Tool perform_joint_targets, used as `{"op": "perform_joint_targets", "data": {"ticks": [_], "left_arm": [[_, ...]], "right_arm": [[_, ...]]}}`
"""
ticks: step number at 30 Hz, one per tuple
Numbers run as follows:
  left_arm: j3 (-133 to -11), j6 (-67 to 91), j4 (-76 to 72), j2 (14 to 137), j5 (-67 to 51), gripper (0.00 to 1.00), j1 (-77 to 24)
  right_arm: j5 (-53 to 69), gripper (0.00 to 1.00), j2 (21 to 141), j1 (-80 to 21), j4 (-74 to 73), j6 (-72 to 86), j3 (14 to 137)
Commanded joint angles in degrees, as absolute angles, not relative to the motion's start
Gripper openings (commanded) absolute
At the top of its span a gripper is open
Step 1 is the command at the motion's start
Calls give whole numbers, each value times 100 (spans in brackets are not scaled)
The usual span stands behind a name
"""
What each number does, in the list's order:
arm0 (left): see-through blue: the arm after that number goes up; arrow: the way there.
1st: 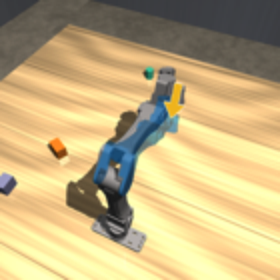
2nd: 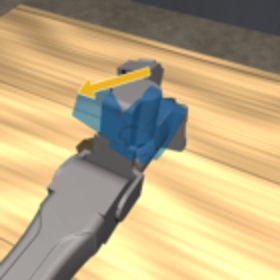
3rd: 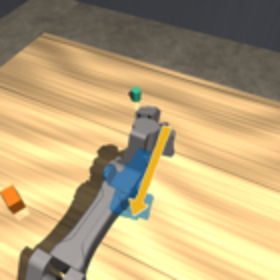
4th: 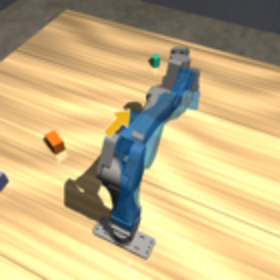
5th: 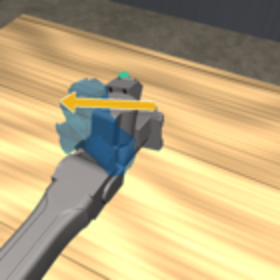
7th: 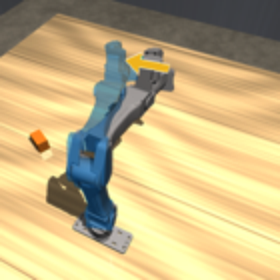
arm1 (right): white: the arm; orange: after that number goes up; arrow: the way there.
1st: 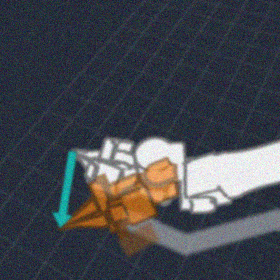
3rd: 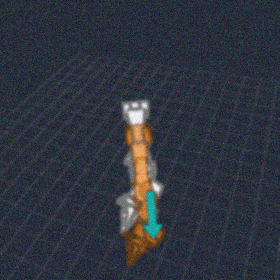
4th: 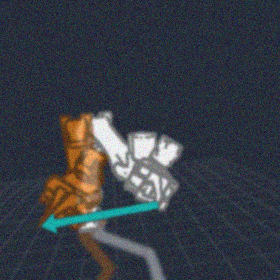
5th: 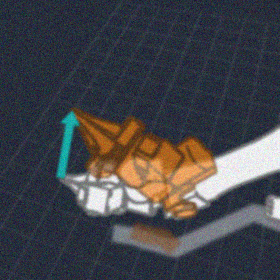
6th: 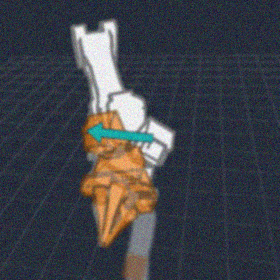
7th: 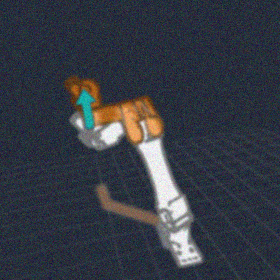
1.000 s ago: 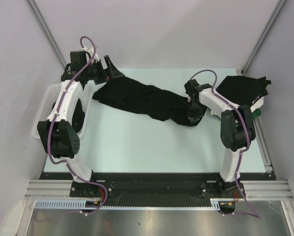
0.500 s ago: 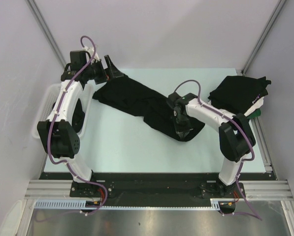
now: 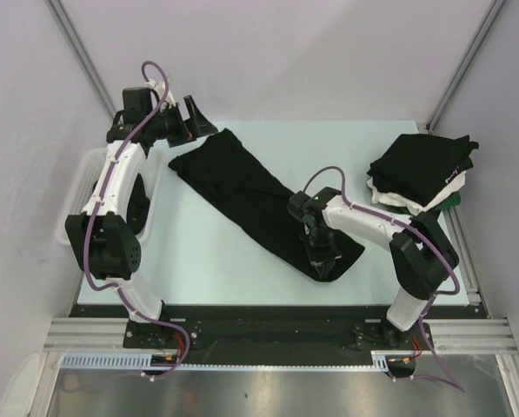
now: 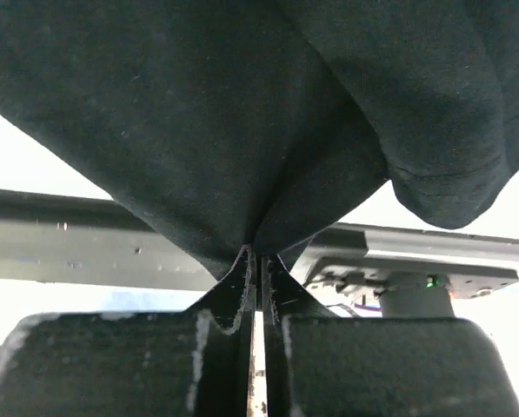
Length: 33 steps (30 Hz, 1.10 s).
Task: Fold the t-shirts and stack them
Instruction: Rotate the tshirt 90 degrees
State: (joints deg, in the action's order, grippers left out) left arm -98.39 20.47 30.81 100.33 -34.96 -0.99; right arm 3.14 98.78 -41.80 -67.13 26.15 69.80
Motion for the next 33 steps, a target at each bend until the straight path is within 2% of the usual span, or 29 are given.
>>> {"op": "perform_joint_targets", "data": {"ticks": [1, 7, 8, 11, 18, 25, 28, 29, 31, 32, 33], "left_arm": [[-10028, 1899, 3041, 10028, -3612, 99, -123], [-10090, 1898, 3085, 10151, -3586, 99, -123], [-10090, 1916, 3068, 10160, -3577, 99, -123], [-10116, 1951, 3032, 10213, -3595, 99, -123], [-10221, 1899, 3181, 10529, -3226, 99, -123], [-10099, 1907, 3331, 10538, -2910, 99, -132], [-9889, 1969, 3357, 10389, -2743, 99, -141], [-9818, 1995, 3340, 10276, -2699, 100, -132], [-9599, 2039, 3287, 10169, -2768, 100, -158], [-9528, 2048, 3270, 10038, -2803, 100, -176], [-9406, 2048, 3235, 9968, -2865, 99, -211]], "right_arm": [[580, 0, 9431, -4333, -7180, 2821, 6891], [642, 0, 9263, -4377, -7365, 2778, 6715], [624, 2, 9298, -4368, -7374, 2751, 6715], [633, 17, 9456, -4316, -7374, 2593, 6759], [607, 28, 9554, -3956, -7514, 2330, 7425], [221, 35, 10158, -3200, -7630, 1811, 9691], [210, 35, 11063, -2892, -7235, 1548, 11149], [220, 35, 11683, -2805, -7033, 1486, 12084], [254, 36, 12336, -2725, -6874, 1354, 13177], [290, 36, 13045, -2655, -6751, 1206, 14236], [368, 38, 13304, -2628, -6585, 1126, 14682]]}}
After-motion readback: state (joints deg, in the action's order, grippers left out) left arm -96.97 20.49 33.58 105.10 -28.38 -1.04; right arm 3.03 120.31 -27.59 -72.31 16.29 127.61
